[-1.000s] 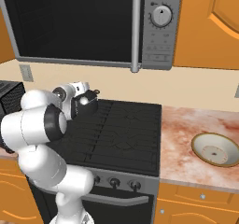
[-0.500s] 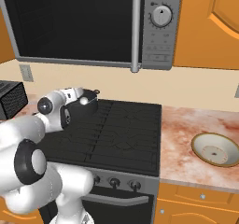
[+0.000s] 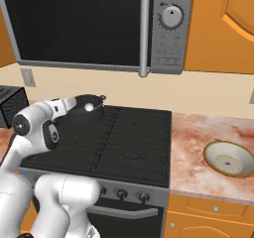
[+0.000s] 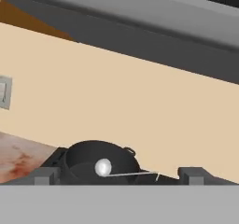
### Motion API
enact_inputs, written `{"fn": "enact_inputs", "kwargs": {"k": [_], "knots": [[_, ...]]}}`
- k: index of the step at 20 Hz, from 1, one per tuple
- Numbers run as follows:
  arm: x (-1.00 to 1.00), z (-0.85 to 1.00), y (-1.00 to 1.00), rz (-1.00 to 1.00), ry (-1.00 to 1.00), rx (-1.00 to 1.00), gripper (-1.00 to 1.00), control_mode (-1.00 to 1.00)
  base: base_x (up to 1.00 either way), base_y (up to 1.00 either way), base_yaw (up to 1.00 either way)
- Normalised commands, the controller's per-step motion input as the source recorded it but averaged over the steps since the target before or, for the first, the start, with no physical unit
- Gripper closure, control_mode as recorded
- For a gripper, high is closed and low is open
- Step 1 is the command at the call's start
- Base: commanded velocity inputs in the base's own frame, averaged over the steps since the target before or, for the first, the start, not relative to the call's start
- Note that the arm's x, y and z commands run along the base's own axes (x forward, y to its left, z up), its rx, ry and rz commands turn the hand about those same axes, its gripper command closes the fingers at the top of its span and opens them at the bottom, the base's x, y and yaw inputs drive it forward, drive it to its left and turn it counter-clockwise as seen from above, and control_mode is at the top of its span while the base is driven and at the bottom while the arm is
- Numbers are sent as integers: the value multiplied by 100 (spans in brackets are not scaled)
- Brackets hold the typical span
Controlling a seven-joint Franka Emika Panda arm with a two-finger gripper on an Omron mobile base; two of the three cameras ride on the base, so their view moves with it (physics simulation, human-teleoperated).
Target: Open the cabinet and move the ladle to the pot. Then close the cabinet.
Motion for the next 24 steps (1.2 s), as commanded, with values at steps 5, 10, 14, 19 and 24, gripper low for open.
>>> {"fn": "enact_inputs", "kwargs": {"k": [5, 10, 14, 19, 24], "knots": [[-100, 75, 0, -4, 8, 0, -100, -100, 0, 0, 0], [-100, 69, 0, -3, 17, 1, -100, -100, 0, 0, 0], [-100, 62, -1, -1, 25, 4, -100, -100, 0, 0, 0], [-100, 46, -7, 0, 29, 7, -100, -100, 0, 0, 0], [-100, 13, -25, 0, 24, 7, -100, -100, 0, 0, 0]]}}
